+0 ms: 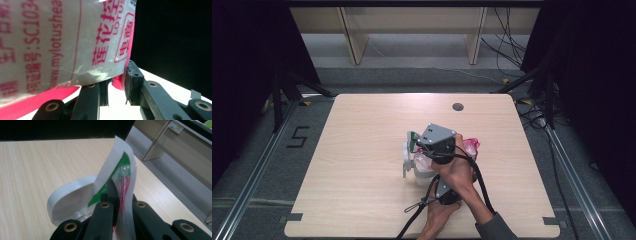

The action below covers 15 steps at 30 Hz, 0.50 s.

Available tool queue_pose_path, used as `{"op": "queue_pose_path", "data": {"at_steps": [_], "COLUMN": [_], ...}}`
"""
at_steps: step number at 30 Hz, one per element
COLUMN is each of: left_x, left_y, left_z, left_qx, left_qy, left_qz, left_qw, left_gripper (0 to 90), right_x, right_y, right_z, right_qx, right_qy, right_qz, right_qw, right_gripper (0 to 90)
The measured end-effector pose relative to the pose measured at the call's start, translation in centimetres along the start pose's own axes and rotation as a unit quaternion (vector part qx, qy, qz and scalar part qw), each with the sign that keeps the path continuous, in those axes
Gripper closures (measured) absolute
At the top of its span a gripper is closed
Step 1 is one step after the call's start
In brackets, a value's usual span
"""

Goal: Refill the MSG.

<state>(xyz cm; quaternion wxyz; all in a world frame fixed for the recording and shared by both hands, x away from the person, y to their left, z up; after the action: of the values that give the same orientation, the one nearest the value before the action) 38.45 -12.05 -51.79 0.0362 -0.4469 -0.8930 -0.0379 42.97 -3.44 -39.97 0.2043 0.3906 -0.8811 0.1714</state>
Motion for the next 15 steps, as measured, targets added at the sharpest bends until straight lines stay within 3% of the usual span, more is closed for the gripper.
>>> {"op": "queue_pose_path", "data": {"at_steps": [1, 2, 6, 12, 13, 15], "left_x": [0.0, -0.5, -0.7, -0.6, -0.1, 0.0], "left_y": [0.0, -0.6, -0.6, -0.6, 0.0, 0.1], "left_z": [-0.1, -0.9, -1.0, -0.9, -0.1, 0.0], "left_qx": [0.003, 0.056, 0.067, 0.066, 0.014, 0.003], "left_qy": [-0.002, -0.047, -0.058, -0.056, -0.012, -0.006], "left_qz": [-0.002, -0.008, -0.011, -0.013, -0.009, -0.006], "left_qw": [1.0000, 0.9973, 0.9960, 0.9961, 0.9998, 1.0000], "left_gripper": [75.0, 75.0, 74.9, 74.9, 75.0, 75.0], "right_x": [0.0, 0.0, -0.2, -0.3, -0.2, -0.1], "right_y": [0.1, 0.1, 0.1, 0.1, 0.2, 0.2], "right_z": [-0.1, -0.1, 0.0, 0.1, 0.0, 0.0], "right_qx": [0.002, 0.003, -0.002, 0.001, -0.003, -0.007], "right_qy": [-0.001, 0.000, 0.001, 0.004, 0.001, 0.001], "right_qz": [-0.003, -0.003, 0.001, 0.002, 0.000, 0.000], "right_qw": [1.0000, 1.0000, 1.0000, 1.0000, 1.0000, 1.0000], "right_gripper": [90.0, 90.0, 90.0, 90.0, 90.0, 90.0]}}
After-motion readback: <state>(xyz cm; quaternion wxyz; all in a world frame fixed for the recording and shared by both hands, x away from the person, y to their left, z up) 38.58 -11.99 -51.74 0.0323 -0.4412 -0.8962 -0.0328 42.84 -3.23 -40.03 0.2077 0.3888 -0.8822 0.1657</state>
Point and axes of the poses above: each handheld gripper's, and its own axes: x roughly backward along the jaws, z roughly out of its underside, y roughly to its left, the point moved 8 cm from there along -x, roughly forward along the jaws, and after that the axes turned 11 degrees about -x, right-handed, at the moved point
